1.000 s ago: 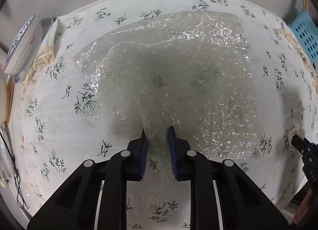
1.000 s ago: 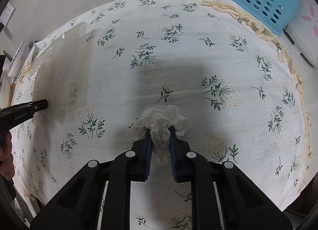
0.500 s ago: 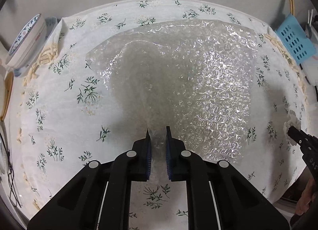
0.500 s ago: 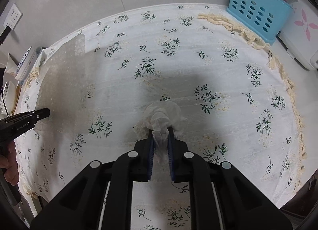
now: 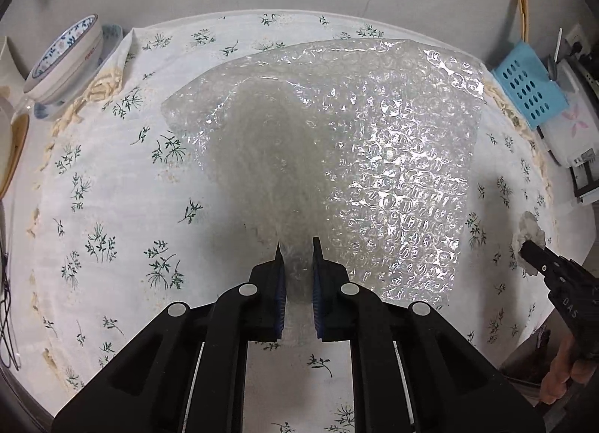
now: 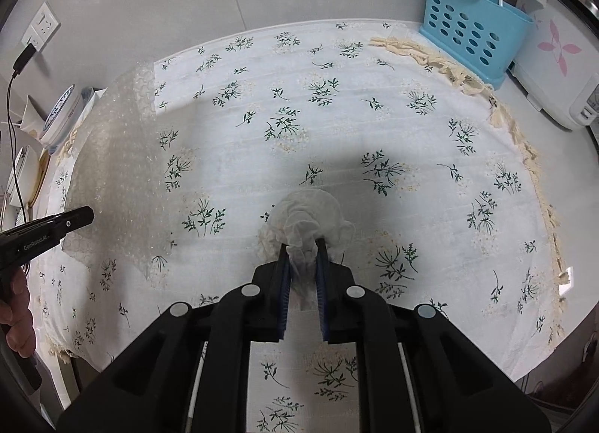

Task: Collect trash
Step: 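Lift and carry the bubble wrap and tissue down toward the black trash bin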

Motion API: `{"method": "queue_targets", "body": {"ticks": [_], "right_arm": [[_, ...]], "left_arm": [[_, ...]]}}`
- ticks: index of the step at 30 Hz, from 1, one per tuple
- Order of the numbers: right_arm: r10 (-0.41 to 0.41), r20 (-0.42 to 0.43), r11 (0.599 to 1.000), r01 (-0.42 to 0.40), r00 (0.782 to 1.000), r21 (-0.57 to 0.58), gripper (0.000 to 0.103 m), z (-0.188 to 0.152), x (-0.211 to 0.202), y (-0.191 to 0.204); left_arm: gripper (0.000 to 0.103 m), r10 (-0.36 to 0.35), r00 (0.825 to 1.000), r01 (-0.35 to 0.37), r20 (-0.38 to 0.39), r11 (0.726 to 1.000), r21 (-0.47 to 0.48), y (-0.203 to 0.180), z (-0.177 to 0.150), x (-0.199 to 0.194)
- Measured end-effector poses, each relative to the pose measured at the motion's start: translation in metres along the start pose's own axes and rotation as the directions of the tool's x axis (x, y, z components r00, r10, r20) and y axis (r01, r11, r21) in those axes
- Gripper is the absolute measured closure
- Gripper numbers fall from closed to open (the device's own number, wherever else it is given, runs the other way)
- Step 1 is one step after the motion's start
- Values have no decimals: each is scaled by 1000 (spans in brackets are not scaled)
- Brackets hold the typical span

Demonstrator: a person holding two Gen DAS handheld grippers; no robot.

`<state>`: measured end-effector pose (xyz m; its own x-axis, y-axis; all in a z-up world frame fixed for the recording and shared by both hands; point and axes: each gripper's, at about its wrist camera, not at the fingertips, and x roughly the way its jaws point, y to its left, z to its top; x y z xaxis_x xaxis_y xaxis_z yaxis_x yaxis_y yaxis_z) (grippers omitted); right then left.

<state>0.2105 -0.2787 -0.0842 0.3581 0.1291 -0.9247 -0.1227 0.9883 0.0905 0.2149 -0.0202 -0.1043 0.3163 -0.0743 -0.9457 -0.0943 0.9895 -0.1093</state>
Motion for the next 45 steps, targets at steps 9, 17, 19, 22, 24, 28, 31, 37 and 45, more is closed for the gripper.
{"method": "queue_targets", "body": {"ticks": [9,17,19,22,24,28,31,37,45], "right_arm": [[4,28,1000,-4,1000,-21,92,-8,-21,6],[11,57,999,-9,998,-48,92,-17,-36,15],[13,64,999,-10,998,-54,92,-20,-40,16],[20,74,998,-15,997,-60,92,-26,-48,19],[24,83,998,-19,996,-64,92,-29,-54,19],[36,100,997,-29,994,-75,92,-36,-66,22],[44,108,996,-35,993,-81,92,-42,-73,23],[60,117,995,-50,991,-90,92,-54,-83,24],[73,119,993,-61,990,-101,92,-76,-94,22]], "left_arm": [[93,-9,1000,9,26,1000,3,-7,-20,-21],[93,-13,999,13,43,1000,0,-12,-38,-36],[93,-11,999,11,50,1000,1,-14,-43,-40],[93,-15,998,15,57,1000,2,-16,-52,-46],[93,-16,998,16,66,1000,4,-19,-56,-51],[93,-26,996,26,80,1000,4,-22,-67,-60],[93,-31,996,31,89,1000,5,-24,-75,-66],[93,-35,994,35,102,999,3,-26,-93,-76],[93,-40,993,41,112,999,-3,-31,-120,-89]]}}
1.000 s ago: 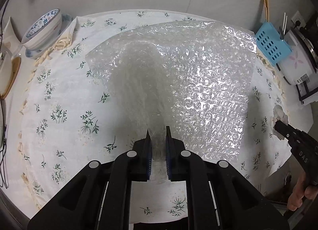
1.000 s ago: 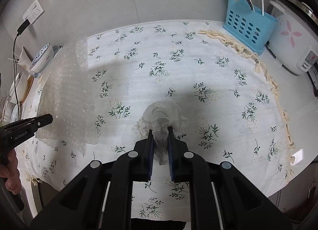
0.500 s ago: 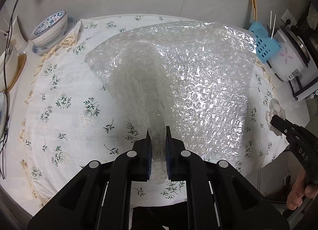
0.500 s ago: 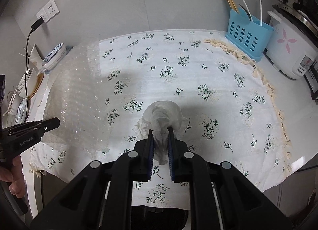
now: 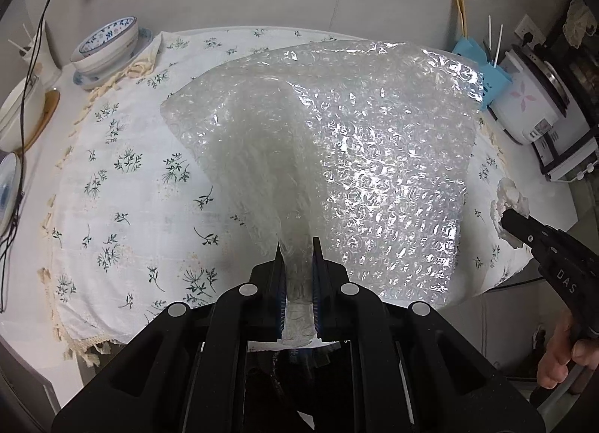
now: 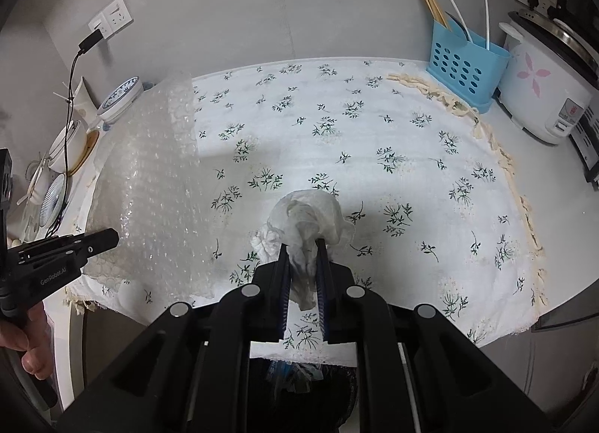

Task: Collect trash
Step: 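Lift and carry the bubble wrap and tissue down toward the black trash bin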

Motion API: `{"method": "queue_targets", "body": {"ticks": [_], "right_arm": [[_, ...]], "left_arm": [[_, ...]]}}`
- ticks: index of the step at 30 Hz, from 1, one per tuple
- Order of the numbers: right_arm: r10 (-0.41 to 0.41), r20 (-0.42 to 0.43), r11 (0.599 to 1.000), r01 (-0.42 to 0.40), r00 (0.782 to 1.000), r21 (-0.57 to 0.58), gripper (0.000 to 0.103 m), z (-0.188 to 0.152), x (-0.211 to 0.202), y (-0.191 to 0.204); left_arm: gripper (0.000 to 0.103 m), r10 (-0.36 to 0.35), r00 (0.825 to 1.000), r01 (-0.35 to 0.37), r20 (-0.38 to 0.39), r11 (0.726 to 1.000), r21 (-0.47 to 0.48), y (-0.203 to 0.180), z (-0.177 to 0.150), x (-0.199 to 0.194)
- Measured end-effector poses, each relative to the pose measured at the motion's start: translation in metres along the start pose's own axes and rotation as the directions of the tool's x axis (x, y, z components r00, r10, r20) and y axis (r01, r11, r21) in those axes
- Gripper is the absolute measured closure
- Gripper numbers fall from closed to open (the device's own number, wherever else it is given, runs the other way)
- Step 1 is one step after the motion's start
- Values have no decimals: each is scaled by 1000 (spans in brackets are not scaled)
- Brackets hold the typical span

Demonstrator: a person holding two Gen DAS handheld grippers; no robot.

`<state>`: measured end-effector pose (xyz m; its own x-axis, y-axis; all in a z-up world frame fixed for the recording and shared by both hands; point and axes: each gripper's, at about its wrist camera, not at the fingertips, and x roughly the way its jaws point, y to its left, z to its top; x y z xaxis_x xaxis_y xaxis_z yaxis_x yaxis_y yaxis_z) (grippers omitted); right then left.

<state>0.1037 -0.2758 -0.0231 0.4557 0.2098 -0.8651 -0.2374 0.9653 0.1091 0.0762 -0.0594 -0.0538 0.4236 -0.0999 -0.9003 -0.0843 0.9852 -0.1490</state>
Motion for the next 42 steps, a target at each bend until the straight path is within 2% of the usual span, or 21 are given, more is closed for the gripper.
{"method": "queue_targets", "body": {"ticks": [17,31,42], "right_arm": [[17,-17,1000,-18,1000,-8,92,-60,-29,3],[28,-59,999,-30,998,-25,92,-117,-37,-3],[65,-115,996,-72,991,-57,92,-163,-32,-5]], "left_arm": [[93,-17,1000,17,-26,1000,-2,-7,-73,-15],[93,20,996,-21,-83,1000,-11,-4,-138,-6],[93,48,989,-48,-137,999,1,-8,-186,8]]}}
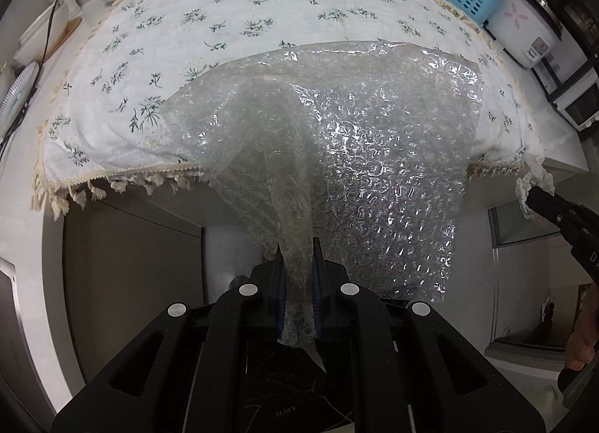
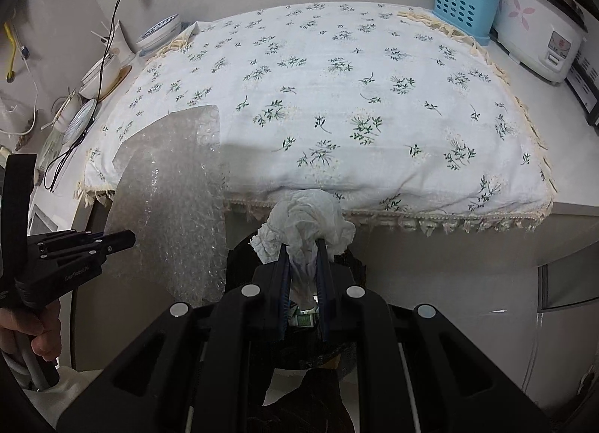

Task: Collect trash
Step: 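Lift and carry the bubble wrap and tissue down toward the black trash bin, then open the left tool over the bin while the right tool releases the tissue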

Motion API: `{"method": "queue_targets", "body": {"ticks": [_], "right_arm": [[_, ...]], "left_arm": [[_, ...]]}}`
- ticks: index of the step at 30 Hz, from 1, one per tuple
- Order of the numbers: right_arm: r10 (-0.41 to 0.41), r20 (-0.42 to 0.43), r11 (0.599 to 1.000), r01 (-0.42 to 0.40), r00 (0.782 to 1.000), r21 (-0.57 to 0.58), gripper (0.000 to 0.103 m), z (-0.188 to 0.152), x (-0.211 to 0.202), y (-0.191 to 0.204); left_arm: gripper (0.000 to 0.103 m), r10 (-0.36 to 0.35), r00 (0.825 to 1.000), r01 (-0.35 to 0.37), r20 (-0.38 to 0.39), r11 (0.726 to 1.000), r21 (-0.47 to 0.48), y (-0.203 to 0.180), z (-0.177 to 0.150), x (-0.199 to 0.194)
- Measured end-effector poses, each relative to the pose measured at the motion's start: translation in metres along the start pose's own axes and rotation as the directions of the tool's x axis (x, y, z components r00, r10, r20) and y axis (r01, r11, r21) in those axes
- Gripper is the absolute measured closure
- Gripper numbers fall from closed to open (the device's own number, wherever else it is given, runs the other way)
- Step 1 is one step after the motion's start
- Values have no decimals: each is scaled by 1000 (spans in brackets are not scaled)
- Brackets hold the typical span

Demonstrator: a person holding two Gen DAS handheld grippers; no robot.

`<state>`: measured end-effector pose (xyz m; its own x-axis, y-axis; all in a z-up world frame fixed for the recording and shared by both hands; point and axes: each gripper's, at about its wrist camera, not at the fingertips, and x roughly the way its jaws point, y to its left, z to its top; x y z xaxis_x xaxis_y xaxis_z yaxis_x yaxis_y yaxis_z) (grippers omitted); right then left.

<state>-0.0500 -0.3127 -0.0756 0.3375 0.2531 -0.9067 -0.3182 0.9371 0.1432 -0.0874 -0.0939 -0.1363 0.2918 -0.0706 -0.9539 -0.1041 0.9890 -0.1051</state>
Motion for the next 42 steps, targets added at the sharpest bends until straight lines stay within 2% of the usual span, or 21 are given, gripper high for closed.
{"method": "queue_targets", "body": {"ticks": [5,16,26,32,42], "right_arm": [[8,-42,1000,-8,999,0,92,-20,15,-4],[24,-138,1000,-25,990,-11,92,-48,66,-10],[36,-163,999,-36,986,0,92,-57,103,-16],[27,-167,1000,-26,986,10,92,-58,111,-23],[9,-201,1000,-8,980,4,92,-67,121,-26]], "left_arm": [[93,-5,999,5,-40,1000,-1,-5,-17,17],[93,-13,997,13,-72,1000,0,-4,-51,66],[93,-2,994,2,-113,1000,4,-11,-54,113],[93,26,986,-25,-163,1000,11,-11,-61,146],[93,43,978,-36,-203,999,39,-27,-61,180]]}}
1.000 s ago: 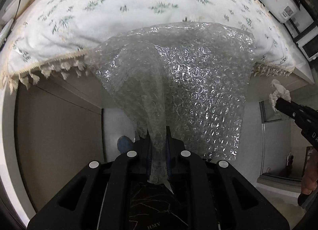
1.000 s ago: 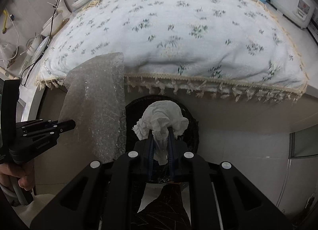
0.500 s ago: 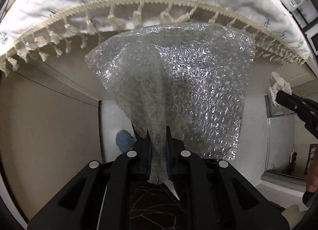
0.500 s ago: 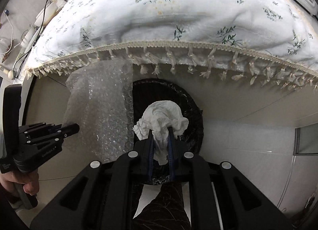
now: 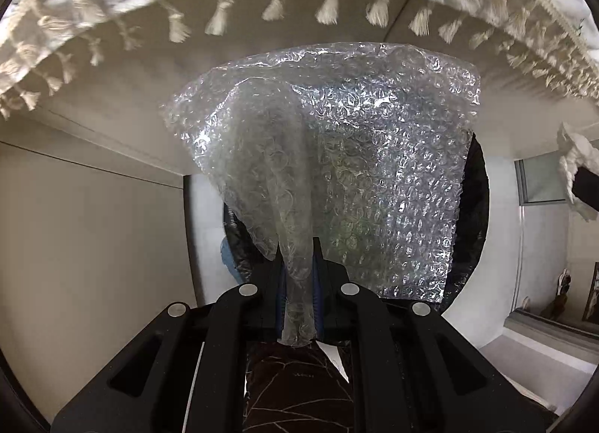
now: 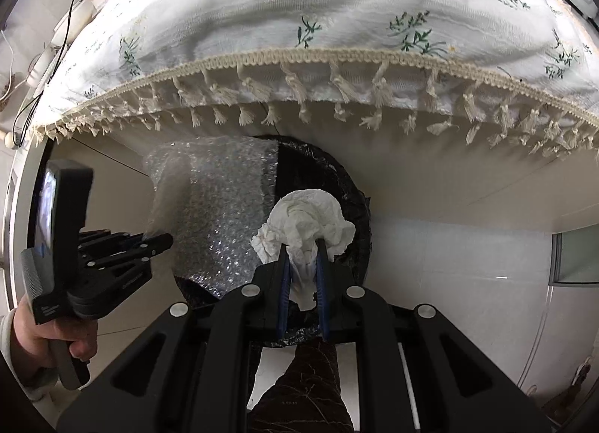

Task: Collect trash
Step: 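Open the left tool over the bin while the right tool releases the tissue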

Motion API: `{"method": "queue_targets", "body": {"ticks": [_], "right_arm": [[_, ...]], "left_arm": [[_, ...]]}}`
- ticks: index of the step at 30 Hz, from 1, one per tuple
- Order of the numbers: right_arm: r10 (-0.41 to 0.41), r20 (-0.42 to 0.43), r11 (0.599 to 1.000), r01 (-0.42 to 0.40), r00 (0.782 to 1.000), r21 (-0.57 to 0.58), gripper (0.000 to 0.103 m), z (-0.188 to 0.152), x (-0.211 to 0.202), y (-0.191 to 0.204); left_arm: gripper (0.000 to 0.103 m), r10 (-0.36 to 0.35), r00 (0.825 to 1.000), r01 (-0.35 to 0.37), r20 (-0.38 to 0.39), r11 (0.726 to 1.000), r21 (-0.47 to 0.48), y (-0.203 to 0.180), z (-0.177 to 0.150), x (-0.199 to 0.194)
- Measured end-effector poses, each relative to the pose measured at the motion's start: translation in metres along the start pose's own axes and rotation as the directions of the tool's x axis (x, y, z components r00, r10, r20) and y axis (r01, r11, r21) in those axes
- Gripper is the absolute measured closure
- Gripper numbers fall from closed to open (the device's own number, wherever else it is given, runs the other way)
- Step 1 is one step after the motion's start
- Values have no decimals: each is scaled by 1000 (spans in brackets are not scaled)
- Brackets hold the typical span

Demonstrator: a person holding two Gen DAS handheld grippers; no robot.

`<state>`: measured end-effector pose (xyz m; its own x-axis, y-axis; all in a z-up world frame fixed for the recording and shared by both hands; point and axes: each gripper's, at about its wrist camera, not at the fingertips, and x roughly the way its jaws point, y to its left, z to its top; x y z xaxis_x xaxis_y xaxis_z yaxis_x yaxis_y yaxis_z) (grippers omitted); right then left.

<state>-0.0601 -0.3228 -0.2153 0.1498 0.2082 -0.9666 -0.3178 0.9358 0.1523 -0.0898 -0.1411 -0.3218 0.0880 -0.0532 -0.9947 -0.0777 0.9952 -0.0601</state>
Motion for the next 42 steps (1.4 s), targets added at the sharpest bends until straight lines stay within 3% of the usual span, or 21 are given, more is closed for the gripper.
{"method": "queue_targets", "body": {"ticks": [9,11,15,17,19,26,31,42], "right_arm": [[-9,-27,1000,9,1000,4,92,-9,9,4],[-7,-28,1000,7,1000,5,92,-9,12,7],[-1,-34,1000,1,999,-1,92,-7,19,14],[5,-37,1000,-6,999,-10,92,-6,22,17],[11,-39,1000,-11,999,-17,92,-4,26,23],[34,-54,998,-36,998,-43,91,5,39,43],[46,-77,997,-50,996,-50,91,11,56,55],[39,-124,996,-48,992,-73,89,12,80,71]], "left_arm": [[85,-25,999,25,27,999,23,-6,8,2],[73,-29,998,28,47,999,25,-5,9,-4],[61,-45,996,45,82,999,10,1,10,-17],[48,-45,994,45,98,999,3,4,9,-24],[44,-42,994,42,105,999,1,9,10,-33],[13,-52,985,61,166,997,-50,20,5,-60],[6,-46,979,62,196,995,-76,32,3,-73],[6,-44,981,65,187,992,-107,59,-1,-76]]}}
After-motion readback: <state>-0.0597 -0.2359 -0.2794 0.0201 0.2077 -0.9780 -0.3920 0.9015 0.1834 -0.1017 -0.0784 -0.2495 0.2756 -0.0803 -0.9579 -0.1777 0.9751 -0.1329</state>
